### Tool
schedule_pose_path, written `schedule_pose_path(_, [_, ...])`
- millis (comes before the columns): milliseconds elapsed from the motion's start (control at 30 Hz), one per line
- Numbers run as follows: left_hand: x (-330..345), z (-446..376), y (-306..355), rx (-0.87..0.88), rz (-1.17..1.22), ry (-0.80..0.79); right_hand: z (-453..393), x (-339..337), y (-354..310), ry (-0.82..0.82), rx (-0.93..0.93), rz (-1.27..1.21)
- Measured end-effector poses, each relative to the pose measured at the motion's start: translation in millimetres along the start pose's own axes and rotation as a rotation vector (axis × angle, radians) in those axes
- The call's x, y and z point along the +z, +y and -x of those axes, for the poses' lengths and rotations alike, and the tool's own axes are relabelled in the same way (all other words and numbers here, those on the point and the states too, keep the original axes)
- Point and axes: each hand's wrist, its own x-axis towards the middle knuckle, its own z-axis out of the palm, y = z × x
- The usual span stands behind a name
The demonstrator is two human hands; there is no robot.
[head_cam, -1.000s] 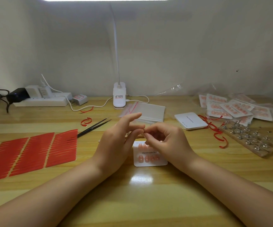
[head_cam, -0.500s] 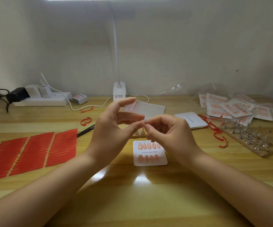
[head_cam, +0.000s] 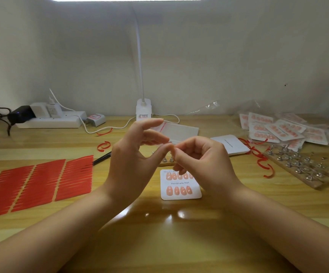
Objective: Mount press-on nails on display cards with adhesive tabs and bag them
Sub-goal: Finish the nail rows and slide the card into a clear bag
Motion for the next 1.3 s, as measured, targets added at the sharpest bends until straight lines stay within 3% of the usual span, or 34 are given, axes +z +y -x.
schedule_pose_path(200, [1, -1, 0, -0.052, 0.074, -0.015, 0, 0, -3, -0.002, 0.024, -0.011])
schedule_pose_path(400, [2, -2, 0, -0.253, 0.294, 0.027, -3, 1, -7, -0.028, 0.158, -0.168])
schedule_pose_path(633, [-3, -6, -4, 0.104, -0.078, 0.002, -5, -1, -10, -0.033, 0.204, -0.203])
schedule_pose_path(767, [-9, -11, -16, 0.496, -0.403, -0.107, -5, -1, -11, -0.044, 0.220, -0.242])
schedule_pose_path(867, [-11, -14, -19, 0.600, -0.389, -0.172, -6, -1, -13, -0.070, 0.231, -0.245])
schedule_pose_path(1033, [-13, -12, -18, 0.533, -0.372, -0.172, -7, -2, -12, -0.091, 0.283, -0.283])
schedule_pose_path(1300, [-7, -9, -6, 0.210, -0.154, -0.134, -9, -6, -11, -0.079, 0.217, -0.233])
